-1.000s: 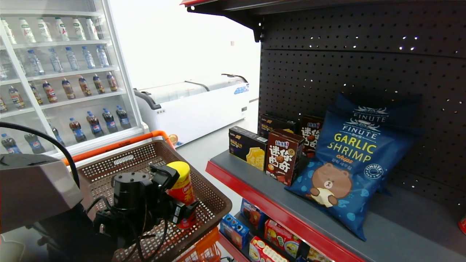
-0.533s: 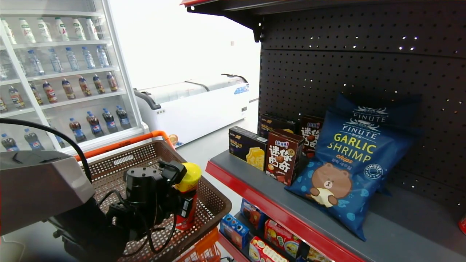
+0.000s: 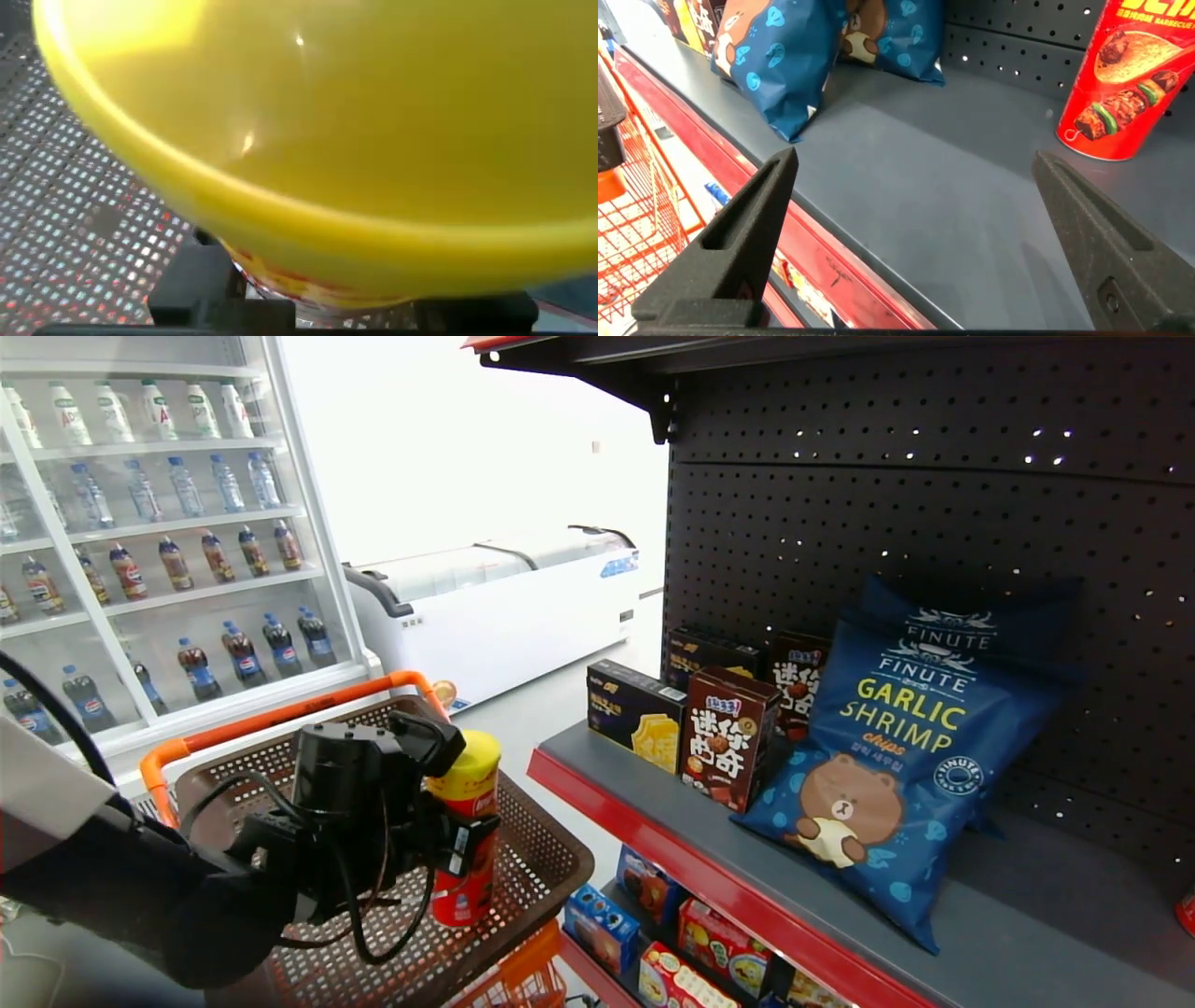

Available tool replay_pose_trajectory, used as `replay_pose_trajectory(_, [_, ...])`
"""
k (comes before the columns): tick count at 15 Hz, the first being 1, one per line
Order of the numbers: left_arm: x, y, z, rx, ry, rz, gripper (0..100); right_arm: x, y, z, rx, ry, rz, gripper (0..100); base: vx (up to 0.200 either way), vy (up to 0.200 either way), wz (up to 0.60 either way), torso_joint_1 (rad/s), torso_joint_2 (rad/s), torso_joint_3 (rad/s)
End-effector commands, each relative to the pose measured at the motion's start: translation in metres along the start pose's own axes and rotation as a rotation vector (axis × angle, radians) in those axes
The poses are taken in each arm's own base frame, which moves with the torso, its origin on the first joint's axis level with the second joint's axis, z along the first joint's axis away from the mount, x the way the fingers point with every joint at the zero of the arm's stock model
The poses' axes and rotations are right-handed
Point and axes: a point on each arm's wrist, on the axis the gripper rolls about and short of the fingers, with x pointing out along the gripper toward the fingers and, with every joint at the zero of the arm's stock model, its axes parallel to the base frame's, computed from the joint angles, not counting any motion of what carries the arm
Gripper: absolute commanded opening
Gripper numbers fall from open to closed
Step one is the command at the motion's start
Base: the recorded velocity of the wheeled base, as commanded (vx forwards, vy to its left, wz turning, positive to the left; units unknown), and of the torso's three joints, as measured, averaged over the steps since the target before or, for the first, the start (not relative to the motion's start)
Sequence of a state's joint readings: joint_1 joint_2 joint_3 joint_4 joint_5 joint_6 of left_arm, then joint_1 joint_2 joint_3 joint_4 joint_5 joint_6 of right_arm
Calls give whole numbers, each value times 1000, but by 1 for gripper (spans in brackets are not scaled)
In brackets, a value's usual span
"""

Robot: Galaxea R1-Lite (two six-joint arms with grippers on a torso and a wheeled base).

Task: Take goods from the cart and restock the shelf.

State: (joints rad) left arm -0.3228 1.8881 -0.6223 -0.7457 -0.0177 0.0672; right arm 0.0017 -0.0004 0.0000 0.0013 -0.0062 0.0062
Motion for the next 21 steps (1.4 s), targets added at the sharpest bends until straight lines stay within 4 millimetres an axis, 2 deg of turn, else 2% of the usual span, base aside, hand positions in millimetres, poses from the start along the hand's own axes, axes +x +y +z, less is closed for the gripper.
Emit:
replay_pose_trajectory(1, [-29,3,43,2,-158,1,0,0,0,0,0,1,0,100,0,0,0,0,0,0])
replay_pose_trajectory(3, [-38,5,48,-4,-192,-40,0,0,0,0,0,1,0,100,0,0,0,0,0,0])
replay_pose_trajectory(6, [-65,0,51,-5,-240,-123,0,0,0,0,0,1,0,100,0,0,0,0,0,0])
replay_pose_trajectory(8, [-66,0,51,0,-245,-136,0,0,0,0,0,1,0,100,0,0,0,0,0,0])
replay_pose_trajectory(11, [-75,3,71,7,-327,-158,0,0,0,0,0,1,0,100,0,0,0,0,0,0])
replay_pose_trajectory(13, [-77,15,71,-6,-287,-145,0,0,0,0,0,1,0,100,0,0,0,0,0,0])
replay_pose_trajectory(17, [-99,17,72,7,-241,-148,0,0,0,0,0,1,0,100,0,0,0,0,0,0])
replay_pose_trajectory(21, [-103,1,82,65,-304,-189,0,0,0,0,0,1,0,100,0,0,0,0,0,0])
